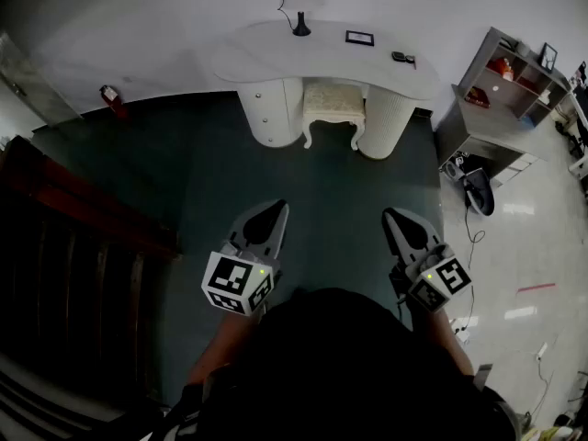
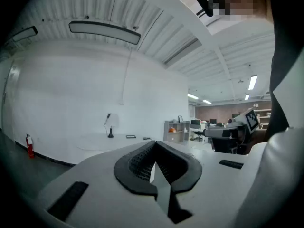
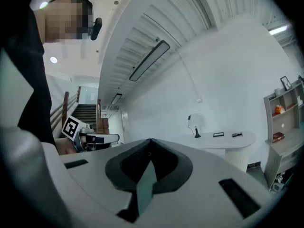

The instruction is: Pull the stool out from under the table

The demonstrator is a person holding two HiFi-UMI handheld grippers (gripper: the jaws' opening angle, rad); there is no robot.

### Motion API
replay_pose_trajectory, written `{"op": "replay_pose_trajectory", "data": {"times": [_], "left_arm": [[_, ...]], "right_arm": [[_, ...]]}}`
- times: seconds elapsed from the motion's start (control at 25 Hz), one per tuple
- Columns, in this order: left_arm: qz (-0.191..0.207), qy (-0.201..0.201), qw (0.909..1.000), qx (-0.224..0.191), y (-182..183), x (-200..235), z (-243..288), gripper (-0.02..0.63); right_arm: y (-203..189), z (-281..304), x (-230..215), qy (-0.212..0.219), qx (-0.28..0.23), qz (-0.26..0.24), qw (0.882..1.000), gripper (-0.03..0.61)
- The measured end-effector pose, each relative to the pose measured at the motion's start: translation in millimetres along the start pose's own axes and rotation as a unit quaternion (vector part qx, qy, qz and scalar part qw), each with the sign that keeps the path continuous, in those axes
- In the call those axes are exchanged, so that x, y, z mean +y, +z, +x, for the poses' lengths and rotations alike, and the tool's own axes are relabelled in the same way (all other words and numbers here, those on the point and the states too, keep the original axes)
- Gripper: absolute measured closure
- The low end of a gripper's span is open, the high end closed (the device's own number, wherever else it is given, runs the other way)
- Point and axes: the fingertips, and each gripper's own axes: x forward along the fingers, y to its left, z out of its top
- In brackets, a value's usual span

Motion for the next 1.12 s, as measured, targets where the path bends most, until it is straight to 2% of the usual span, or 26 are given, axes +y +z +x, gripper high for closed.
{"op": "replay_pose_trajectory", "data": {"times": [0.08, 0.24, 0.44, 0.6, 0.8, 0.92, 1.04, 1.12], "left_arm": [[0.006, 0.001, 1.0, -0.004, 2.7, 1.9, -0.4, 0.601], [0.007, 0.0, 1.0, -0.002, 1.0, 10.1, -5.5, 0.601], [0.0, -0.013, 0.9999, 0.004, -6.0, 22.2, -13.8, 0.601], [-0.009, -0.031, 0.9994, 0.014, -22.0, 25.8, -23.3, 0.601], [-0.037, -0.052, 0.997, 0.043, -49.8, 27.0, -20.3, 0.601], [-0.036, -0.062, 0.9963, 0.047, -51.4, 32.6, -7.9, 0.601], [-0.029, -0.066, 0.9963, 0.046, -44.5, 41.1, 14.9, 0.601], [-0.028, -0.068, 0.9962, 0.046, -39.9, 45.2, 32.3, 0.601]], "right_arm": [[-2.2, 0.6, -1.3, -0.001, 0.005, -0.013, 1.0, 0.561], [-0.3, 7.5, 4.2, -0.007, -0.004, -0.003, 1.0, 0.561], [-5.8, 18.4, 6.4, -0.038, 0.004, -0.043, 0.998, 0.561], [-9.5, 30.3, 21.5, -0.037, -0.005, 0.003, 0.999, 0.56], [-30.1, 29.3, 21.3, -0.041, 0.021, -0.008, 0.999, 0.56], [-37.8, 36.1, 15.1, -0.042, 0.027, 0.001, 0.999, 0.56], [-36.6, 50.3, 2.0, -0.048, 0.019, 0.033, 0.998, 0.56], [-41.4, 58.1, -12.1, -0.045, 0.023, 0.032, 0.998, 0.56]]}}
